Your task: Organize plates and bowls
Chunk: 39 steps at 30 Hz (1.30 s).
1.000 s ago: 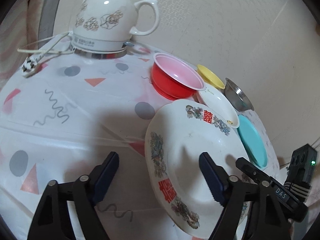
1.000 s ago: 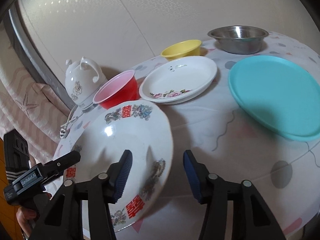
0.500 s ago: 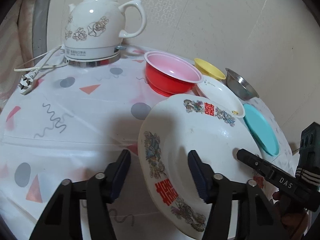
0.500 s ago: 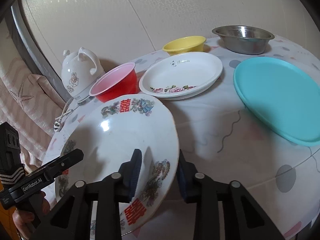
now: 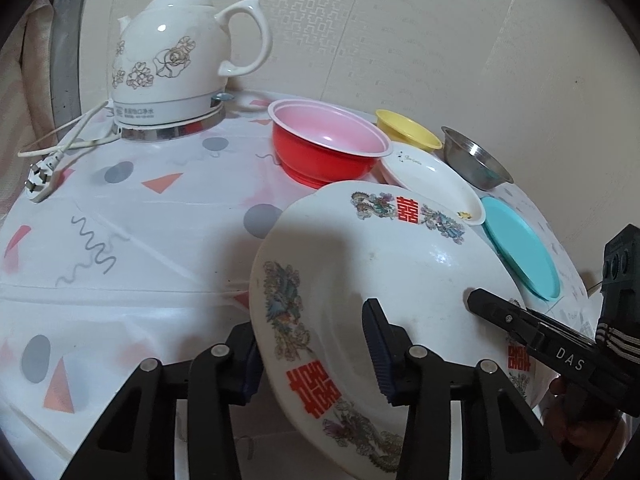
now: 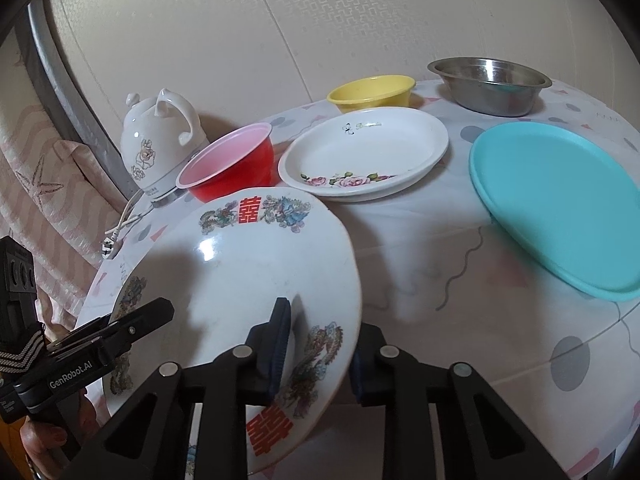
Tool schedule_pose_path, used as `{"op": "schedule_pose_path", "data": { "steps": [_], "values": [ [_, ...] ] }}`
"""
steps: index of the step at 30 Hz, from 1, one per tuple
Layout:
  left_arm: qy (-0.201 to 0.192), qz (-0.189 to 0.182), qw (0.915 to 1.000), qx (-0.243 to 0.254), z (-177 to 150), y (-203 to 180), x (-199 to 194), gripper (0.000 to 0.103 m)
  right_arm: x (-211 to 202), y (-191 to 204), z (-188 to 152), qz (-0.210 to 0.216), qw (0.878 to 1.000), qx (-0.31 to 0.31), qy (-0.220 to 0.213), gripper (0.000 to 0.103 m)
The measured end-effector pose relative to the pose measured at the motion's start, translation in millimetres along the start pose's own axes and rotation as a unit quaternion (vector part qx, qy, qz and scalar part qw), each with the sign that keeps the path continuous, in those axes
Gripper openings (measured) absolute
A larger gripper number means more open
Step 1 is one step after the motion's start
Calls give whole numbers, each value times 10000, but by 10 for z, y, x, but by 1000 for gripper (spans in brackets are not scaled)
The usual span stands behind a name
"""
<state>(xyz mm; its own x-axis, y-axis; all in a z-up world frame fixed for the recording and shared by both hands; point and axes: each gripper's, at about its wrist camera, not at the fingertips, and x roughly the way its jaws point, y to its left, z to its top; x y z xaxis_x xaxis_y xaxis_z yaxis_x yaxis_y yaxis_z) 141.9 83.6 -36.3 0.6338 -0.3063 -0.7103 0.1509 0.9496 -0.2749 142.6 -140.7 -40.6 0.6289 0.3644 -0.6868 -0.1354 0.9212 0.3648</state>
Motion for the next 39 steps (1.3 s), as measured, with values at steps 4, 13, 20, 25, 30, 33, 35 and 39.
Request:
{"op": "schedule_pose_path", "data": {
  "steps": [4,13,20,25,30,33,35,39],
  "values": [
    [2,-11,10000,33,3,-17,6,45,0,-5,4,3,10000,-8,-8,25],
    [-32,35,9999,109,-6,-38,9,45,-4,16,-12,-29,9999,-90,-59,25],
    [-89,56,9999,130,-22,-38,6,45,-2,17,-12,-31,9999,-102,-57,25],
    [-87,55,9998,170,-19,-31,11,45,-2,16,-10,-29,9999,-112,-62,25],
    [-108,116,9996,242,-26,-45,15,45,-6,15,-9,-28,9998,-161,-74,25],
    [-106,122,9995,273,-21,-46,19,45,-5,12,-7,-29,9998,-174,-79,25],
    [-114,100,9994,312,-20,-45,20,45,-4,17,-9,-37,9998,-184,-82,25],
    [-117,64,9991,407,-22,-46,22,45,-1,27,-8,-61,9996,-250,-110,26]
  ]
}}
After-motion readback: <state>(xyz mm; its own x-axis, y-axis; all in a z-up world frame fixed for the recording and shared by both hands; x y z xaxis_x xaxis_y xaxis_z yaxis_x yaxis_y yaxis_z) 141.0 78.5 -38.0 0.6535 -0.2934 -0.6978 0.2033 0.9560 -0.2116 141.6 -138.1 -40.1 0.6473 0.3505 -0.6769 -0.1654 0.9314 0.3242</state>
